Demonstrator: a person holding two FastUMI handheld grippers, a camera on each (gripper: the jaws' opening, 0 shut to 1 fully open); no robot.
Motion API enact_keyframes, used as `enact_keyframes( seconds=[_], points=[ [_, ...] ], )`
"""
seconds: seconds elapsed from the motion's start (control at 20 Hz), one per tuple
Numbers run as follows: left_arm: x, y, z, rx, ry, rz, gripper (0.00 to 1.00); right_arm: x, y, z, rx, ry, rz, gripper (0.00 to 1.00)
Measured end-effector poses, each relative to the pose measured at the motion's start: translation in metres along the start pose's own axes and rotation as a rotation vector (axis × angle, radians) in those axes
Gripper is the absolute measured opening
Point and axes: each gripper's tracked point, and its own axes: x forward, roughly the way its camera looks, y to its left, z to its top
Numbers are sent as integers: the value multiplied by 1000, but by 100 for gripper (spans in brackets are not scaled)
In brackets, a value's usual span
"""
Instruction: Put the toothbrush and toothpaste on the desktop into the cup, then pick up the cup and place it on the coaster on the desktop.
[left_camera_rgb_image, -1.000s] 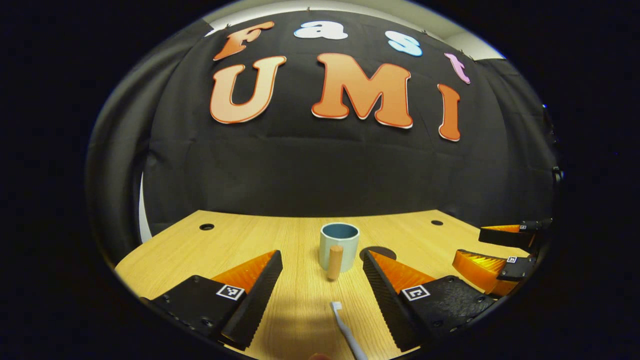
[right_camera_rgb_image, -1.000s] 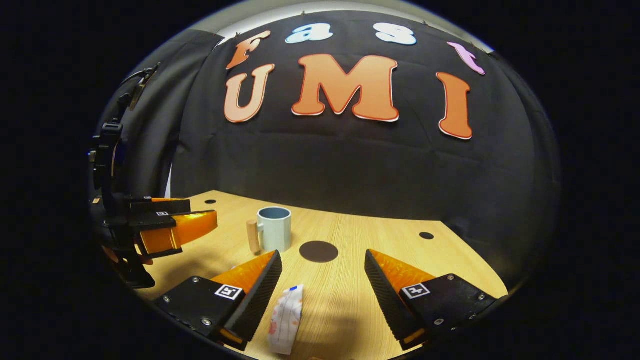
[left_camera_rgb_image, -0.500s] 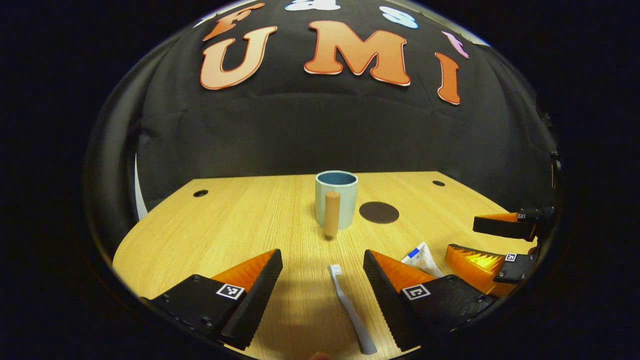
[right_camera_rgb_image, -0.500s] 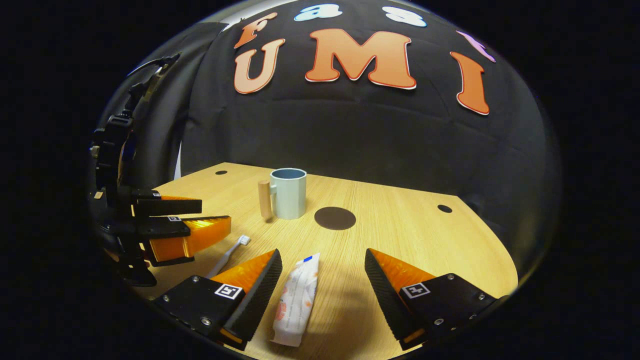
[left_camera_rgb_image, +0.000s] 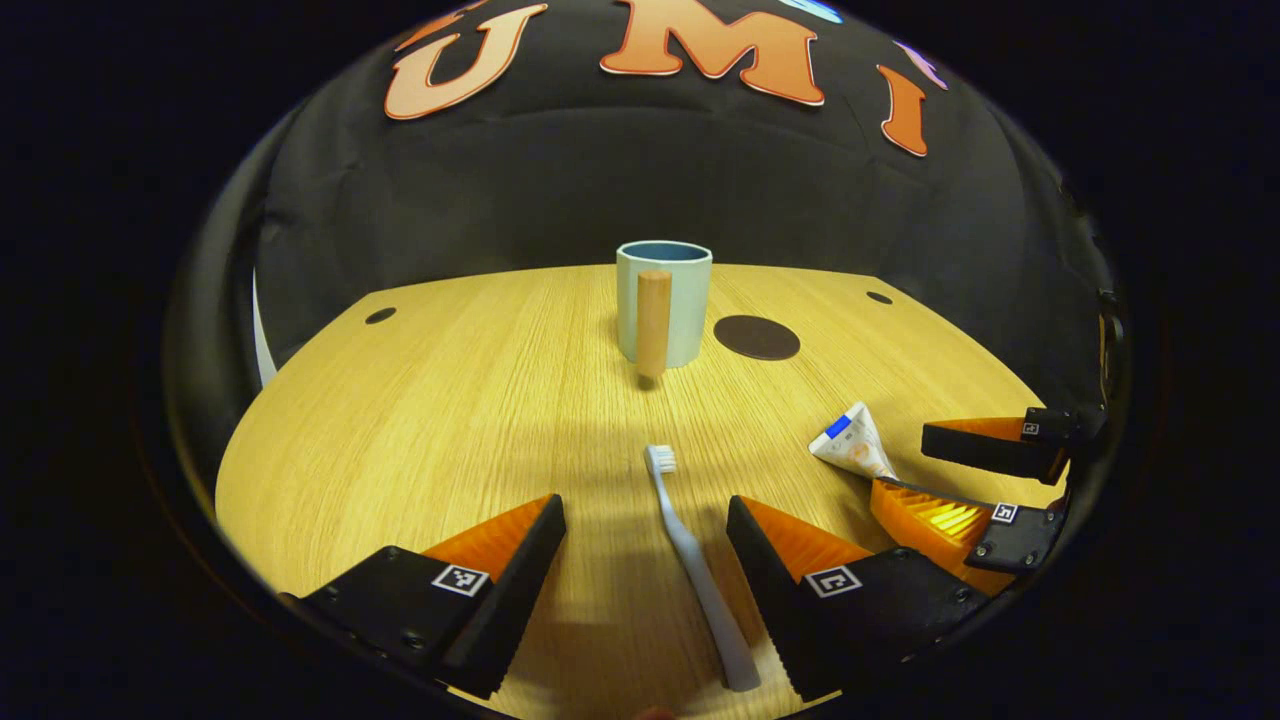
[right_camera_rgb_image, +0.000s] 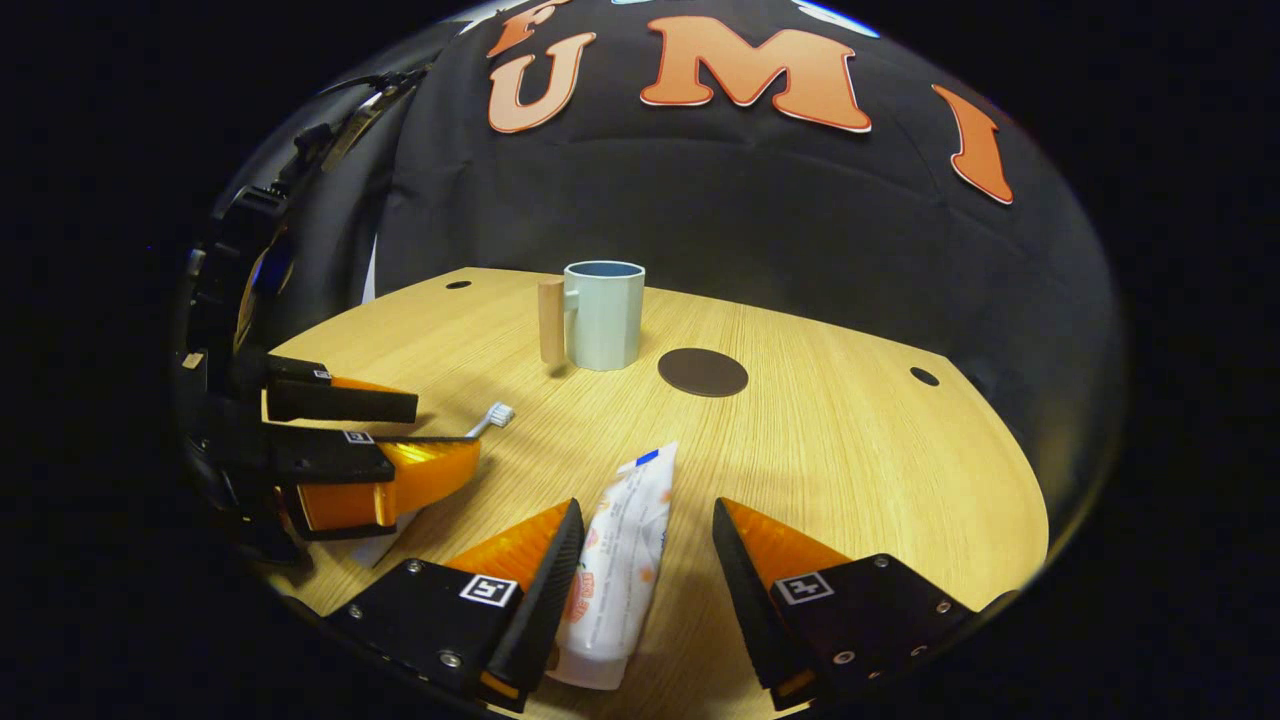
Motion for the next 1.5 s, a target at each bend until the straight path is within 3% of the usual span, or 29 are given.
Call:
enact_keyframes(
  seconds=[0.15, 0.35, 0.4, 0.55, 0.6, 0.65, 0.7, 0.8, 0.9, 0.95, 1.05, 1.1, 1.2, 1.3, 1.5],
  points=[
    [1, -4, -4, 13, 25, 17, 94, 4, 3, -7, 4, 31, 3, 74],
    [0, -11, -6, 2, 51, 39, 100, 7, 11, -14, 34, 69, 17, 72],
    [-2, -13, -7, 1, 59, 42, 89, 8, 13, -15, 43, 71, 19, 62],
    [-3, -22, -7, -5, 83, 47, 82, 8, 13, -15, 66, 84, 26, 49],
    [-1, -21, -9, -4, 89, 55, 71, 7, 10, -15, 76, 89, 19, 42],
    [-1, -22, -10, -1, 98, 49, 66, 9, 7, -16, 98, 96, 12, 35],
    [-2, -23, -11, 11, 108, 50, 72, 9, 5, -16, 124, 103, 16, 25],
    [-2, -25, -10, 25, 111, 37, 48, 9, 3, -16, 174, 112, 22, 20],
    [-4, -27, -10, 25, 109, 20, 46, 9, 1, -15, 204, 112, 40, 16],
    [-2, -27, -10, 27, 109, 18, 30, 8, 1, -16, 213, 110, 49, 15],
    [1, -23, -8, 23, 99, 23, 26, 9, 1, -14, 226, 105, 61, 14],
    [0, -23, -7, 30, 95, 22, 11, 8, 1, -14, 227, 99, 68, 14],
    [3, -23, -9, 30, 87, 14, 15, 8, -2, -8, 232, 70, 58, 14],
    [3, -25, -6, 38, 82, -2, 8, 8, -7, 1, 238, 39, 47, 14],
    [5, -26, -1, 18, 35, -34, 8, 6, -18, 15, 268, -6, 35, 14]
  ],
)
